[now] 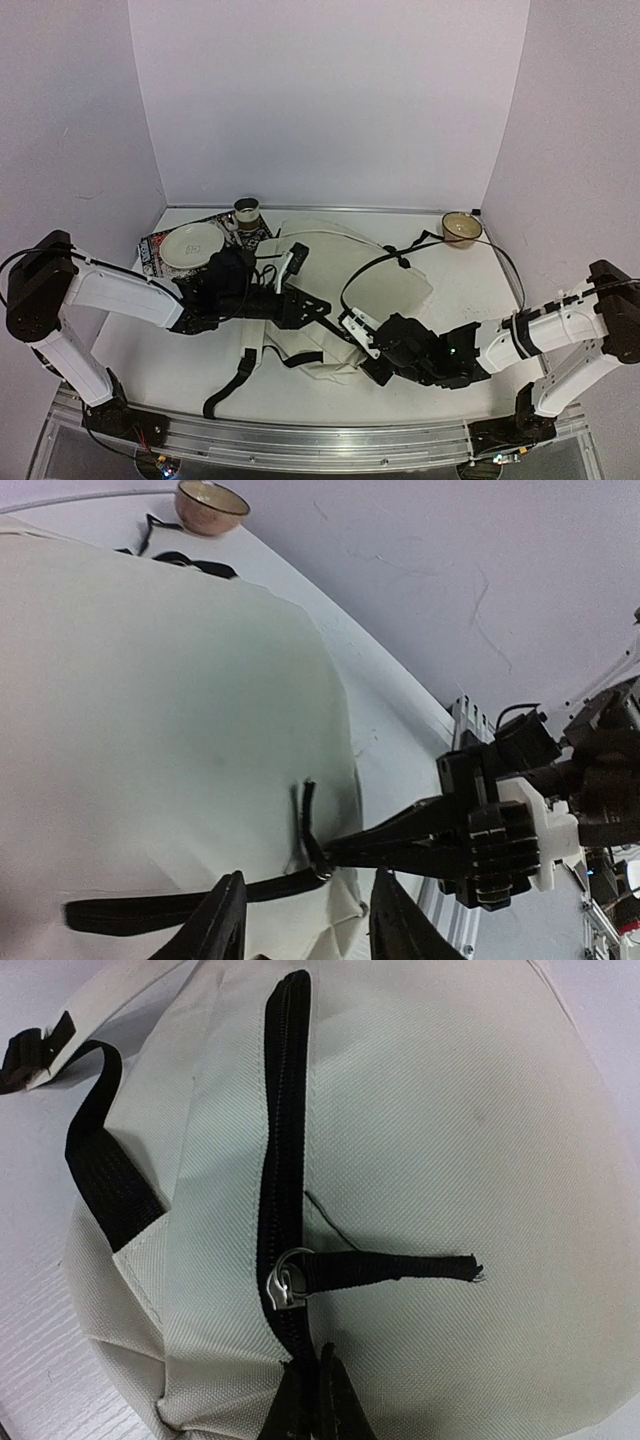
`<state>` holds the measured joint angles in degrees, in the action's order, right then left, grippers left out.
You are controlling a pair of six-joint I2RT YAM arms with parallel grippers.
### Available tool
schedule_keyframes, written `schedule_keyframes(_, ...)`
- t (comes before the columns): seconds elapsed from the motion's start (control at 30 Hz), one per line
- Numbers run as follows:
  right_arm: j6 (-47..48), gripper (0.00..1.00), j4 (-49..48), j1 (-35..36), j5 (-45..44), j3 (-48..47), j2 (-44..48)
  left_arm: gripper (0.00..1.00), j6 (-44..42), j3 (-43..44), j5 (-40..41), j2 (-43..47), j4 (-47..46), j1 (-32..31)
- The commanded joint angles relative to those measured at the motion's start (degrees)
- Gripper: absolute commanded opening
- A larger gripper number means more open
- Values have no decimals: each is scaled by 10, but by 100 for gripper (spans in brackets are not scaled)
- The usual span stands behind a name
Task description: Pack the student bag
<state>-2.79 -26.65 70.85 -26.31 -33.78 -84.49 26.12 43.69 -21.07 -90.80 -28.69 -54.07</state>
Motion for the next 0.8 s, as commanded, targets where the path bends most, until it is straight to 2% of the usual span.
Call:
schedule_keyframes(0.0,-17,0,2,0,17,25,25,46,13,42,20,-15,42,-18)
schedule_keyframes(0.13,-12,0,-20,-1,30,33,40,49,2,75,15,-35,80,-35)
schedule_keyframes(0.5,3,0,-36,-1,40,30,46,49,-36,161,-4,-96,156,-51)
schedule_keyframes(0.77,11,0,-42,-1,44,25,48,44,-65,216,-24,-134,206,-59)
